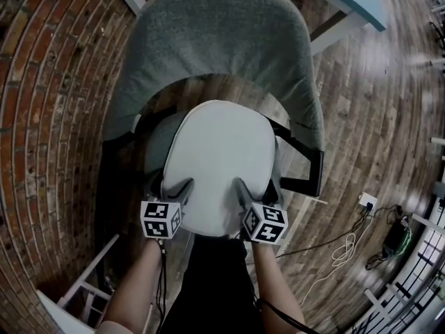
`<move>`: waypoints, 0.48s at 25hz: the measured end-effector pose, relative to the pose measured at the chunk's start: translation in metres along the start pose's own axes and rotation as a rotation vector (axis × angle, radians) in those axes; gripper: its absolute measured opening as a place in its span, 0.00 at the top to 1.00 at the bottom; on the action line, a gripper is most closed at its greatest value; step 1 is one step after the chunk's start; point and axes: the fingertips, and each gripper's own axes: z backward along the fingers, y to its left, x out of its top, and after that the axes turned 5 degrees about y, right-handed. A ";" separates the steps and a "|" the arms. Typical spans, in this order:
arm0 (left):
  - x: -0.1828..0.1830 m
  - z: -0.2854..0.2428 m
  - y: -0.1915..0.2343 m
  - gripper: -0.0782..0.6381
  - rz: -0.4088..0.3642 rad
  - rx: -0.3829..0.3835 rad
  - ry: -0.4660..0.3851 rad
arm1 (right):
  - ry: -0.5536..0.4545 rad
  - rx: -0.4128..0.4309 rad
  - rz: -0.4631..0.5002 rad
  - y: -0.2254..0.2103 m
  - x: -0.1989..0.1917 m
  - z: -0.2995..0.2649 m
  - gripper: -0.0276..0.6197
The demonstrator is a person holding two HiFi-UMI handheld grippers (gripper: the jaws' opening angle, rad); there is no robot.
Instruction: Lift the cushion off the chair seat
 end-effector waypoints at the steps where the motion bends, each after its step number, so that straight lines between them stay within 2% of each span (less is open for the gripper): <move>1: -0.001 0.001 -0.002 0.34 -0.005 -0.002 0.004 | -0.001 0.000 0.004 0.002 0.000 0.000 0.29; 6: -0.003 0.004 -0.007 0.38 -0.014 0.002 0.013 | -0.021 0.012 -0.015 0.012 0.008 0.001 0.29; 10: -0.005 0.008 -0.009 0.49 -0.030 0.020 0.014 | -0.017 0.018 -0.010 0.013 0.011 0.002 0.30; 11: -0.005 0.010 -0.009 0.52 -0.034 0.027 0.012 | -0.015 0.010 -0.010 0.010 0.011 0.003 0.33; 12: -0.004 0.012 -0.008 0.56 -0.036 0.036 0.011 | -0.013 -0.001 -0.011 0.006 0.012 0.005 0.42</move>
